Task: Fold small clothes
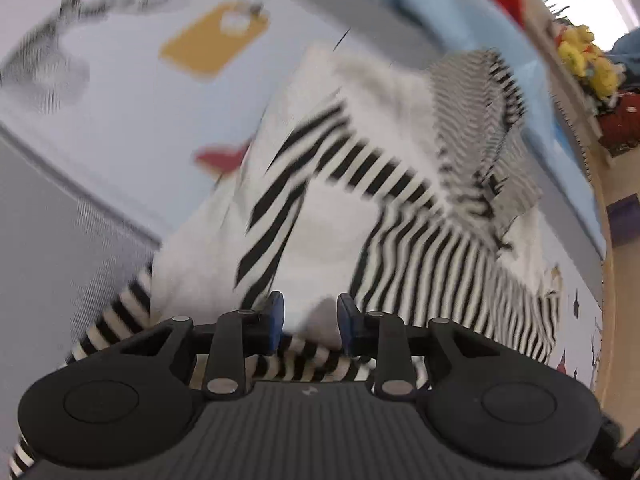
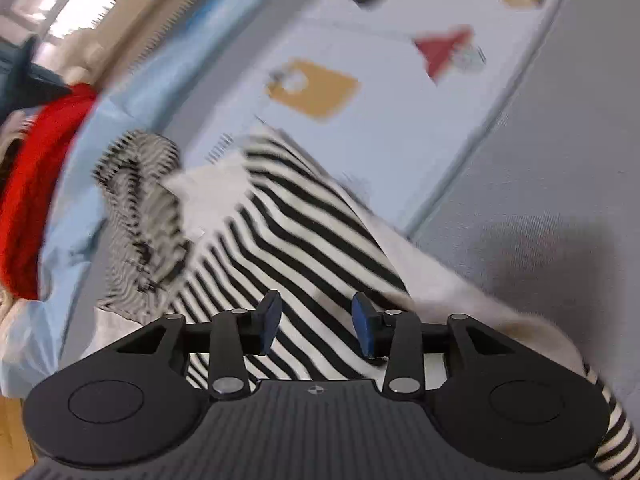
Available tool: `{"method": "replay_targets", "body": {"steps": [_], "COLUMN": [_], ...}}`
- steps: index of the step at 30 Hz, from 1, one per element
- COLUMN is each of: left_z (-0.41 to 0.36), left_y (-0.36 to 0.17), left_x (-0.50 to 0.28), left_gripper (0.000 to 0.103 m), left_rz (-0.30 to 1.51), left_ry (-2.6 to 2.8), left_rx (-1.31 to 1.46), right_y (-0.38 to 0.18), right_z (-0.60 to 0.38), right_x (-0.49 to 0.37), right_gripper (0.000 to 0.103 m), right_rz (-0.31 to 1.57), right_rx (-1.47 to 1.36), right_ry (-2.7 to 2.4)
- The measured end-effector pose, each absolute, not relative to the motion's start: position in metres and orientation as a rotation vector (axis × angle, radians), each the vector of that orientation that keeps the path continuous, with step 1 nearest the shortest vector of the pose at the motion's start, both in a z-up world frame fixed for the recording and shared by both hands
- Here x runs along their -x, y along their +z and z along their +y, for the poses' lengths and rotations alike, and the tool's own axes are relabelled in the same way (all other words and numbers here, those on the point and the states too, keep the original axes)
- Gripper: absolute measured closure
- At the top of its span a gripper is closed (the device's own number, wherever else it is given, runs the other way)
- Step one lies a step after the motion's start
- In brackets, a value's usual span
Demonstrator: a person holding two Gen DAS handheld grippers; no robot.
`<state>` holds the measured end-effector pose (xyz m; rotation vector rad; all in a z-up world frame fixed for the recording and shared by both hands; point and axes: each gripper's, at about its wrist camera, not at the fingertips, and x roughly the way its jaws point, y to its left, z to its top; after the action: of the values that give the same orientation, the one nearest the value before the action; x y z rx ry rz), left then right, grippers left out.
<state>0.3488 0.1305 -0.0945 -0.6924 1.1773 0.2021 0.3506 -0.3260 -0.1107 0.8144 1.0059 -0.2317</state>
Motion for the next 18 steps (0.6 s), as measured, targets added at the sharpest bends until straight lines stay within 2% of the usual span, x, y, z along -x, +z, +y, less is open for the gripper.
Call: {"method": "replay_targets", "body": {"steps": [2,7,10,15,18], "left_z": [0.131,0.119,0.108,0.092,0.09], "left_y": [-0.096,-0.077,-0.066,-0.05,-0.044], "left_x": [-0.348,-0.352,-0.352,-0.353,-0.352], "left_gripper": [0.071,0.07,0.063,0.04,0.039], "left_rz": [1.18,1.117,1.053,0.95,0.912], "left_ry": [0.222,0.204,0.173,0.169,0.154], "left_rx": [0.683,0.556,0.487,0.374,0.358], "right_y": [-0.128,-0.111,-0.098,-0.079,-0.07], "right_z": [-0.329,-0.321,-0.308,-0.291,-0.284], "right_x": [-0.349,-0.351,-0.354,-0.36,-0.358], "right_gripper": [0.061,0.06,0.06,0.06,0.06], "right_rz": [1.082,1.023,0.987,0.935,0.915], "right_rx": [-0.843,-0.763,-0.648,-0.495,-0.426], "right_ry": [-0.28,-0.237,-0.21,-0.141,-0.103]}}
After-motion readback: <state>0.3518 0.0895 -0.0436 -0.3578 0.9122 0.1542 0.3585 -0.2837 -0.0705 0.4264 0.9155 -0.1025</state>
